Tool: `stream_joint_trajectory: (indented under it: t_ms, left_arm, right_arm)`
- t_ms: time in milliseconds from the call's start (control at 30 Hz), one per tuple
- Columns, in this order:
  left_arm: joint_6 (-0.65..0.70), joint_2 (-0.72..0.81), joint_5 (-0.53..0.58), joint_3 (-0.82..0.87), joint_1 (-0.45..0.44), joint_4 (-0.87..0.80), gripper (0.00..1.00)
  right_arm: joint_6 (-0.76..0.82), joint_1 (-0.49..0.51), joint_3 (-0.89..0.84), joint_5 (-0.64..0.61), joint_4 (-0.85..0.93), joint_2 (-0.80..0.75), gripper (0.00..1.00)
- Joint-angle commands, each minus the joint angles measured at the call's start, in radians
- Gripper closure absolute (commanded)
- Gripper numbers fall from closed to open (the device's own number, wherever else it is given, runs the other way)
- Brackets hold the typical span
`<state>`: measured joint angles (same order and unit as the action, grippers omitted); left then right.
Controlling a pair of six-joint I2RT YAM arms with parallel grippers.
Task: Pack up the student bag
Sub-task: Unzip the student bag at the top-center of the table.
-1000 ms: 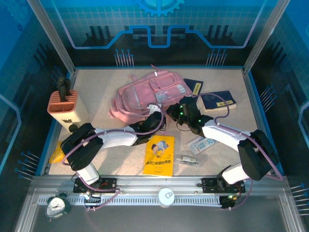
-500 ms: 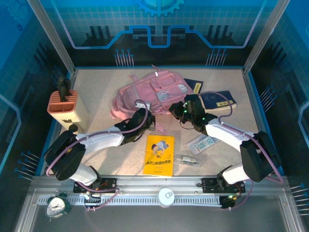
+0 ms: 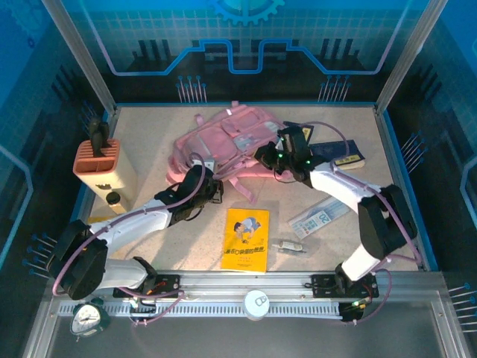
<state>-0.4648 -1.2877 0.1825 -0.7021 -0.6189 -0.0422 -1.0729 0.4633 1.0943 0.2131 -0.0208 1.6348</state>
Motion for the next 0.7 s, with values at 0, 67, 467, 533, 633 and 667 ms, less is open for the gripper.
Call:
stream_joint_trajectory:
  t_ms: [0, 67, 467, 533, 633, 667]
  left_arm:
    - [0.005, 0.048, -0.099, 0.018, -0.012, -0.047, 1.00]
    - [-0.007, 0.049, -0.098, 0.015, -0.016, -0.040, 1.00]
    - [-0.005, -0.021, -0.141, -0.051, -0.020, 0.000, 1.00]
    - [-0.001, -0.030, -0.142, -0.058, -0.021, -0.007, 1.00]
    - [0.000, -0.033, -0.145, -0.066, -0.024, -0.010, 1.00]
    - [0.000, -0.034, -0.145, -0.070, -0.026, -0.006, 1.00]
  right_arm:
    - [0.113, -0.020, 0.127, 0.035, 0.002, 0.082, 0.92]
    - [0.154, -0.025, 0.200, 0.048, 0.050, 0.136, 0.87]
    - [0.157, -0.032, 0.092, 0.170, 0.065, 0.084, 0.46]
    - [0.107, -0.019, 0.011, 0.186, 0.002, 0.032, 0.41]
    - [0.037, 0.012, -0.064, 0.171, -0.038, -0.015, 0.34]
    - [0.011, 0.028, -0.085, 0.167, -0.059, -0.020, 0.32]
